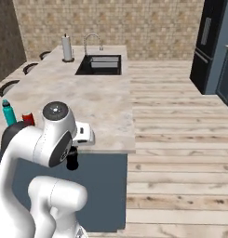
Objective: Move the drinks to the dining counter.
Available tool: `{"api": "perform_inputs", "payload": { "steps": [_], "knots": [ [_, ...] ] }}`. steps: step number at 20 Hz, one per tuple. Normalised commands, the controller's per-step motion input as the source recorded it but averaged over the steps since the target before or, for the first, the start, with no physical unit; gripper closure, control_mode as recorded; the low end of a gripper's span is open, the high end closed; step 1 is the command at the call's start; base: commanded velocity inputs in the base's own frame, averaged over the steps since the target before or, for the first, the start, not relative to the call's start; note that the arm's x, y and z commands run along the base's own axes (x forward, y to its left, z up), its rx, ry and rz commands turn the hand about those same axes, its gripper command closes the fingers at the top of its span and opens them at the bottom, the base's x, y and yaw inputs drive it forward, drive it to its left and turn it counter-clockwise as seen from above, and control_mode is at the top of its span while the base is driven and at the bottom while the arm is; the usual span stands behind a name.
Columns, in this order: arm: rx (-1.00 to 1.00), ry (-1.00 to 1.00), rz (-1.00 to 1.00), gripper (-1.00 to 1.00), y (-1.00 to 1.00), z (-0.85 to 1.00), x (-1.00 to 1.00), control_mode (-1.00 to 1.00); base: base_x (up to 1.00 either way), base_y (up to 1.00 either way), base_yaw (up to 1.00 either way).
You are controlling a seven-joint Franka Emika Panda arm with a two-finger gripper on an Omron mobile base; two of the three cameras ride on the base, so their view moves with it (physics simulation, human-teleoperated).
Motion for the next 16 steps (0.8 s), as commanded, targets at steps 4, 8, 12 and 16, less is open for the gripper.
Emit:
{"api": "perform_inputs", "payload": {
  "steps": [4, 8, 12, 16],
  "knots": [
    [0.0, 0.0, 0.0, 1.0, 0.0, 0.0, 0.0, 1.0, 0.4, 0.72, -0.14],
    [0.0, 0.0, 0.0, 1.0, 0.0, 0.0, 0.0, 1.0, 0.59, 0.49, -0.07],
    [0.0, 0.0, 0.0, 1.0, 0.0, 0.0, 0.0, 1.0, 0.66, 0.0, 0.0],
    [0.0, 0.0, 0.0, 1.0, 0.0, 0.0, 0.0, 1.0, 0.33, 0.0, 0.03]
  ]
}}
